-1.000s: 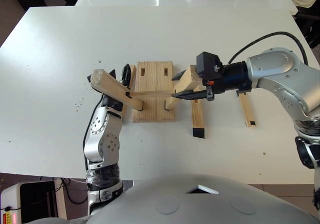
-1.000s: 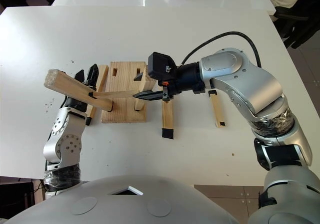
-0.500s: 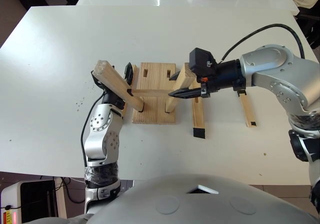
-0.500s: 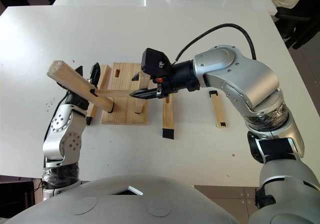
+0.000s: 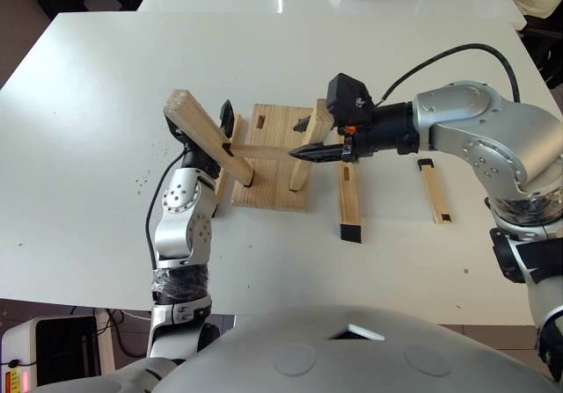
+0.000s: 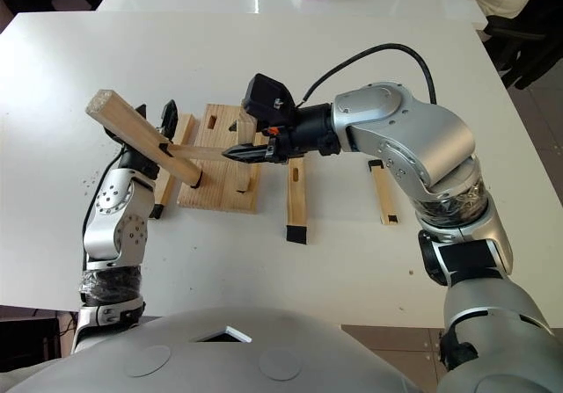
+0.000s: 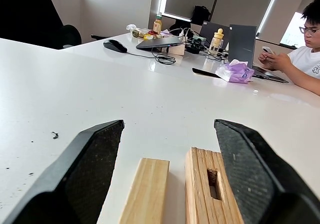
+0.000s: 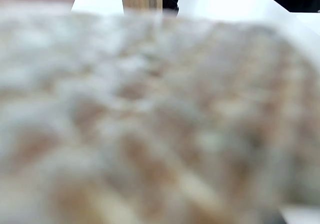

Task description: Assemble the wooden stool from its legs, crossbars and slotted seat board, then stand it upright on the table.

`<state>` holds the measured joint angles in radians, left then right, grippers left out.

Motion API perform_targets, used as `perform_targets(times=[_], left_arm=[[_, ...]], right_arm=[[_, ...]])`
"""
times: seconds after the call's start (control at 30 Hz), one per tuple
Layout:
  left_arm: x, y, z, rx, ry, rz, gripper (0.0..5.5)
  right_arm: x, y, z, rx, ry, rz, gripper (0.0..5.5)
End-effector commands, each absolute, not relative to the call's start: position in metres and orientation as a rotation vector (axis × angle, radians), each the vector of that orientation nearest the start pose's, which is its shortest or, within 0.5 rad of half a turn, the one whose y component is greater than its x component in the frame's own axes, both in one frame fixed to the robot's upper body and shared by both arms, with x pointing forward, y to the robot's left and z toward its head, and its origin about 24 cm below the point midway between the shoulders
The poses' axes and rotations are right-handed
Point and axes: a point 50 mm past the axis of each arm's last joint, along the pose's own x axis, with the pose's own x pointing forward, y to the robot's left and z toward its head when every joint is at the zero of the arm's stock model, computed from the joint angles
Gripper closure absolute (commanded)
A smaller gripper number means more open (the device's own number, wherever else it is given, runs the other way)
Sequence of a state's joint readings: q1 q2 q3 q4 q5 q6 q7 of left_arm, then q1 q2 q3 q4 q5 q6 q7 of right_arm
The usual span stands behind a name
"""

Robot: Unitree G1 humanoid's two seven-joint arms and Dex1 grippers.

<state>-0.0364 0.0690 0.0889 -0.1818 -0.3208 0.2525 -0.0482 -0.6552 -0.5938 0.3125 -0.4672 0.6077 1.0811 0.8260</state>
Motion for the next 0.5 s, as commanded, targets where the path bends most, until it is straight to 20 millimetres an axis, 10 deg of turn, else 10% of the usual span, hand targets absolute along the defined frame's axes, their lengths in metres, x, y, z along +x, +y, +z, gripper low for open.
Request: perform_targets(times=[0.03, 0.2, 0.5], left_arm=[[0.258, 0.078, 0.086, -0.377, 0.031, -0.458, 2.14], [0.26, 0.078, 0.085, -0.338, 0.039, -0.439, 2.14], [0.254, 0.145, 0.101, -0.364, -0.051, -0.259, 1.42]], right_arm=[[0.237, -0.101, 0.118, -0.281, 0.704, 1.318, 3.46], [0.242, -0.101, 0.114, -0.295, 0.644, 1.289, 3.46], [0.258, -0.119, 0.159, -0.056, 0.332, 1.193, 2.24]])
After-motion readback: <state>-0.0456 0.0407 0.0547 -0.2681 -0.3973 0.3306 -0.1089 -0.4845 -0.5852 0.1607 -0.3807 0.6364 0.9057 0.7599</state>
